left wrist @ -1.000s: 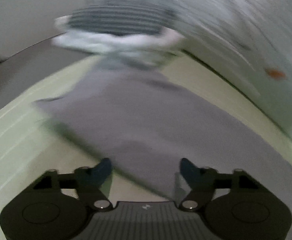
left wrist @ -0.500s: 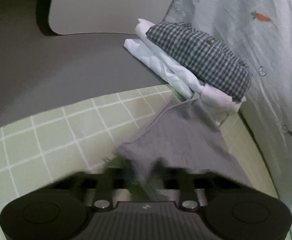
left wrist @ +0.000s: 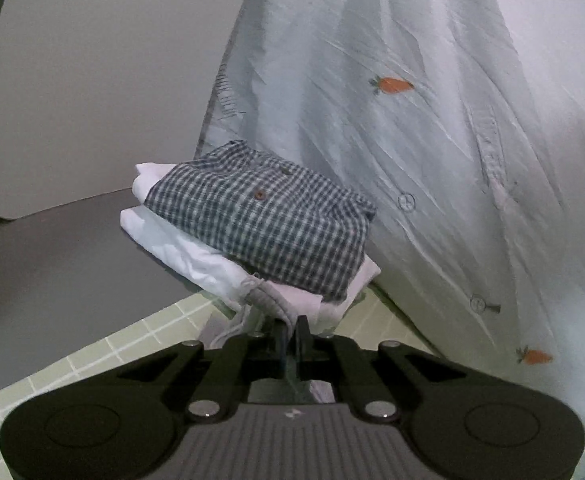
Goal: Fold clothes
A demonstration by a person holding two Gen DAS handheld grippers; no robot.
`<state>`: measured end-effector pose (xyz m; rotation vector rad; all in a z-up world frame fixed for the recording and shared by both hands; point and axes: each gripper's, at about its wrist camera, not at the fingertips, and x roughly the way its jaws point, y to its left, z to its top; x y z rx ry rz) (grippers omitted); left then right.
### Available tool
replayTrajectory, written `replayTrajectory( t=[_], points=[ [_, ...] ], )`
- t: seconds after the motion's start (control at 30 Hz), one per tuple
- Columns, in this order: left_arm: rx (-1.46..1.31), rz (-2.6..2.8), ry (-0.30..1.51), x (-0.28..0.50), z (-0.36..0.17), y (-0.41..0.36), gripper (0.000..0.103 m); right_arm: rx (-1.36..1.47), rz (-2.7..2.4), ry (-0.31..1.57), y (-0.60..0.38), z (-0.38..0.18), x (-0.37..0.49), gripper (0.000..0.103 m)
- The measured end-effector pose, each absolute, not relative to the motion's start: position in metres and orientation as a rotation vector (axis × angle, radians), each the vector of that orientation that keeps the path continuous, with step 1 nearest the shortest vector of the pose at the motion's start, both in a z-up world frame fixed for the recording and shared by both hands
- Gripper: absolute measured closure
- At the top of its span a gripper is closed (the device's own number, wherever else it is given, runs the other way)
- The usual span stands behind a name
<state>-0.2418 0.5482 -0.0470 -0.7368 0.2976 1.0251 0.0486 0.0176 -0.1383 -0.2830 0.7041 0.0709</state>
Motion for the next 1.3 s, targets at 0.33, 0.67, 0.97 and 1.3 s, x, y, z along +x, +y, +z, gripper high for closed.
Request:
replayTrajectory(
  t=[0.33, 0.67, 0.97, 1.3],
  points=[
    [-0.845, 1.027, 0.355, -0.277, -0.079, 0.539, 0.100, -0.294, 0.059, 0.765, 0.010, -0.155, 0.041, 0.000],
    [-0.851, 0.860, 0.324, -0.228, -0.074, 0.539, 0.101, -0.294, 0.056, 0.795, 0.010, -0.162, 0.044, 0.000],
    [-0.669, 0.571, 0.616, -0.134, -0.099, 0.501, 0.075, -0.246, 0.026, 0.864, 0.005, -0.180, 0.038, 0.000],
    [-0.671, 0.855, 0.659, -0.193, -0.127, 0.496, 0.064, -0.218, 0.054, 0.860, 0.005, -0.189, 0.036, 0.000]
  ],
)
